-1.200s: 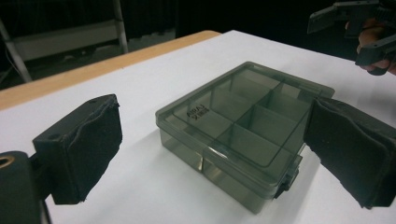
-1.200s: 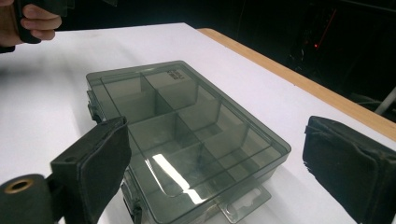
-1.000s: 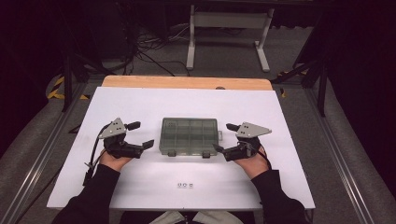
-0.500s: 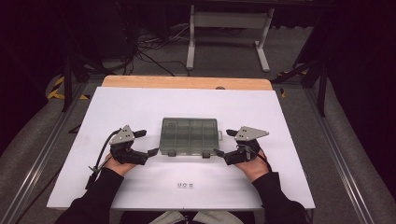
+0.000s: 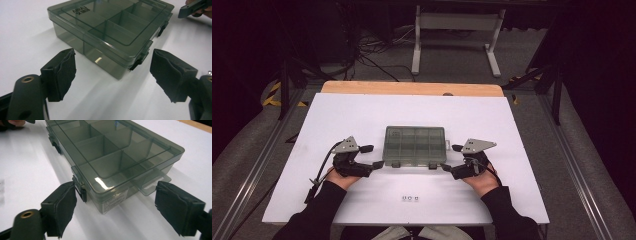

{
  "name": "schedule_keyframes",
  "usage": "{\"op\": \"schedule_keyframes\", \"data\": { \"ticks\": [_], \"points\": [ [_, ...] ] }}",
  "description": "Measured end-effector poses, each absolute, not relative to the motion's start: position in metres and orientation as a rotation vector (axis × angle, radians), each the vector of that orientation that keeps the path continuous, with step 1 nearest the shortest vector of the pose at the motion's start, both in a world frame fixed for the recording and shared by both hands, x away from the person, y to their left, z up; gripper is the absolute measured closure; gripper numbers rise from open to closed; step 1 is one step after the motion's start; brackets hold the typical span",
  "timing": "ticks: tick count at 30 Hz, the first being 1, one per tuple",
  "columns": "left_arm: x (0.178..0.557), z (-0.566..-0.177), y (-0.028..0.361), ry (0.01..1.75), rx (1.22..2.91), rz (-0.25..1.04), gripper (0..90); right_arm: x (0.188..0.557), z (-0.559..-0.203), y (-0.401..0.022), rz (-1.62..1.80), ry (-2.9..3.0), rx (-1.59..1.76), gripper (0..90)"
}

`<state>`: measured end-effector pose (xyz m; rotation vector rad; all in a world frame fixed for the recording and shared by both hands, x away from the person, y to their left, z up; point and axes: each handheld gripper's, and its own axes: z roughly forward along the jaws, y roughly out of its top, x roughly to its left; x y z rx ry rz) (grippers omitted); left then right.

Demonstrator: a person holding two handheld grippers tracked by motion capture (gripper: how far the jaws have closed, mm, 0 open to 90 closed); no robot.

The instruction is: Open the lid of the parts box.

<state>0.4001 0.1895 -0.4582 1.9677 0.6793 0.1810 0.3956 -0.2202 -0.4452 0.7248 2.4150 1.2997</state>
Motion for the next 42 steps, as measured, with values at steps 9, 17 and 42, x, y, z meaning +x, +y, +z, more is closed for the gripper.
{"op": "schedule_keyframes", "data": {
  "ticks": [9,17,42],
  "points": [
    [0.398,-0.461,0.185,0.681,2.036,0.205,33.2,0.395,-0.449,-0.217,1.262,2.477,0.706,35.8],
    [0.393,-0.46,0.183,0.626,2.081,0.229,62.3,0.395,-0.449,-0.218,1.26,2.483,0.711,46.3],
    [0.39,-0.462,0.178,0.613,2.128,0.251,73.2,0.394,-0.45,-0.217,1.252,2.493,0.717,55.8]
  ]
}}
